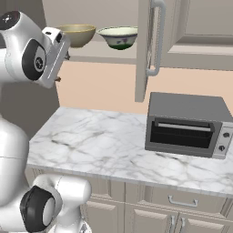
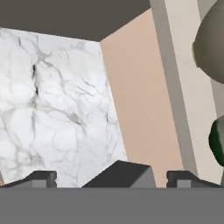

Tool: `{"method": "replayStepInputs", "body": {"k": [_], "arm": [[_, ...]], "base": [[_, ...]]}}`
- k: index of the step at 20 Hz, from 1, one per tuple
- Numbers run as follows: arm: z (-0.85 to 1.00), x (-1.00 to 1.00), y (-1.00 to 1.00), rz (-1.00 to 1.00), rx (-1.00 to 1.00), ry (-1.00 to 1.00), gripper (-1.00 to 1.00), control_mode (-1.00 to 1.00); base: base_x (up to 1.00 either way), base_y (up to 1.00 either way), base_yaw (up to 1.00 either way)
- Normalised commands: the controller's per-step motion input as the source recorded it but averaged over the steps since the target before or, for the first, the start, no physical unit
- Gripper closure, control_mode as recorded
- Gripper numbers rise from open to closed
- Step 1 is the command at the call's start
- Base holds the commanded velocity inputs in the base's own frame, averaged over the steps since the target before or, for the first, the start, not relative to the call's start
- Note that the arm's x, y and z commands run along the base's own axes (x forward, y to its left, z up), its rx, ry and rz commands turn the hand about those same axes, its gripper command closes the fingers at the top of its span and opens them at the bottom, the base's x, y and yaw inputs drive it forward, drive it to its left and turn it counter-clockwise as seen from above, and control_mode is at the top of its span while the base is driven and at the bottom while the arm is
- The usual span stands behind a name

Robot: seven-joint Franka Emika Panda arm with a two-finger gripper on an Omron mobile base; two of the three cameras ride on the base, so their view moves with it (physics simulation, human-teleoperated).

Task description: Move the bowls from the cabinet to the plates on the dining table.

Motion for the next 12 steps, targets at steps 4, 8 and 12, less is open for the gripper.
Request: {"method": "replayStepInputs", "body": {"k": [4,8,12], "arm": [[0.15,0.42,0.00,0.01,0.00,-0.03,-1.00,-1.00],[0.20,0.47,0.02,-0.07,0.07,-0.01,-1.00,-1.00],[0.15,0.23,0.19,-0.25,0.08,-0.06,-1.00,-1.00]], "base": [[0.00,0.00,0.00],[0.00,0.00,0.00],[0.00,0.00,0.00]]}}
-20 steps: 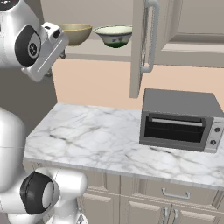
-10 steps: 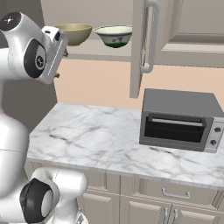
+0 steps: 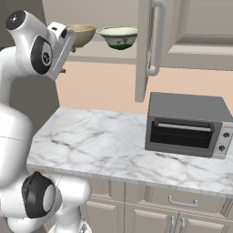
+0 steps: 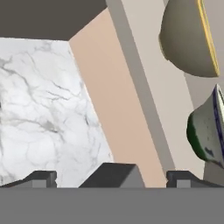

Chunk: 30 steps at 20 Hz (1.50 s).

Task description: Move the bowls from the cabinet to the plates on the dining table.

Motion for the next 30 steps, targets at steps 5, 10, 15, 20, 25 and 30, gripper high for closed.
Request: {"method": "replayStepInputs", "body": {"k": [5,10,15,20,25,30], "arm": [[0.02,0.15,0.25,-0.24,0.03,-0.04,-1.00,-1.00],[0.01,0.03,0.01,-0.03,0.02,-0.03,-1.00,-1.00],[0.13,0.05,-0.02,0.00,0.09,-0.04,-1.00,-1.00],[0.20,0.08,0.00,0.00,0.03,-0.04,-1.00,-1.00],[0.17,0.15,0.02,0.00,0.00,-0.04,-1.00,-1.00],[0.18,0.27,0.03,0.00,0.00,-0.03,-1.00,-1.00]], "base": [[0.00,0.00,0.00],[0.00,0.00,0.00],[0.00,0.00,0.00],[0.00,0.00,0.00],[0.00,0.00,0.00],[0.00,0.00,0.00]]}}
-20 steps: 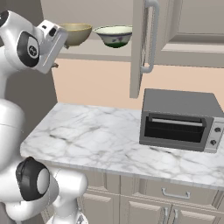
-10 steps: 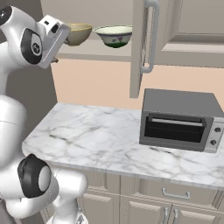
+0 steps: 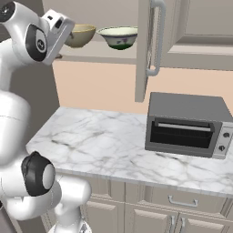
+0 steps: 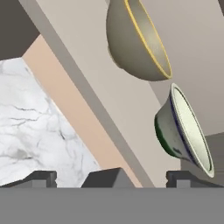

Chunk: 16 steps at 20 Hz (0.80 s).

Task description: Move the bowls from the cabinet to the plates on the dining table.

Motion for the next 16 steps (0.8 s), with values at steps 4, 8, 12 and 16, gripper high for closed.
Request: {"method": "replayStepInputs", "body": {"k": [4,8,12,16], "arm": [[0.17,0.31,0.10,0.01,-0.01,-0.02,-1.00,-1.00],[0.09,0.35,0.17,0.00,-0.03,-0.02,-1.00,-1.00],[0.08,0.33,0.22,0.00,-0.03,-0.02,-1.00,-1.00],[0.00,0.35,0.22,0.00,-0.01,0.00,-1.00,-1.00]], "base": [[0.00,0.00,0.00],[0.00,0.00,0.00],[0.00,0.00,0.00],[0.00,0.00,0.00]]}}
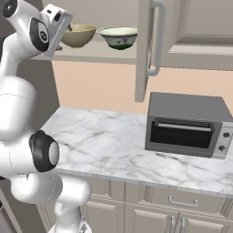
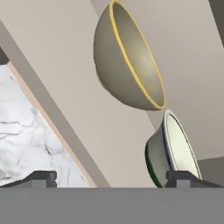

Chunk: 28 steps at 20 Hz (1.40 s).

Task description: Move the bowls from the cabinet to the plates on the dining table.

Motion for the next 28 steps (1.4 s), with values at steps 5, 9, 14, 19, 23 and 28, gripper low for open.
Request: {"method": "replayStepInputs", "body": {"k": [5,9,14,19,23,28], "arm": [[0.00,0.39,0.14,0.00,-0.02,0.00,-1.00,-1.00],[0.00,0.41,0.06,0.00,-0.02,0.00,-1.00,-1.00],[0.00,0.38,0.09,0.00,-0.01,0.00,-1.00,-1.00],[0.00,0.26,0.24,0.00,0.00,0.00,-1.00,-1.00],[0.00,0.22,0.18,0.00,0.00,0.00,-1.00,-1.00],[0.00,0.24,0.09,0.00,0.00,0.00,-1.00,-1.00]], "base": [[0.00,0.00,0.00],[0.00,0.00,0.00],[0.00,0.00,0.00],[0.00,0.00,0.00],[0.00,0.00,0.00],[0.00,0.00,0.00]]}}
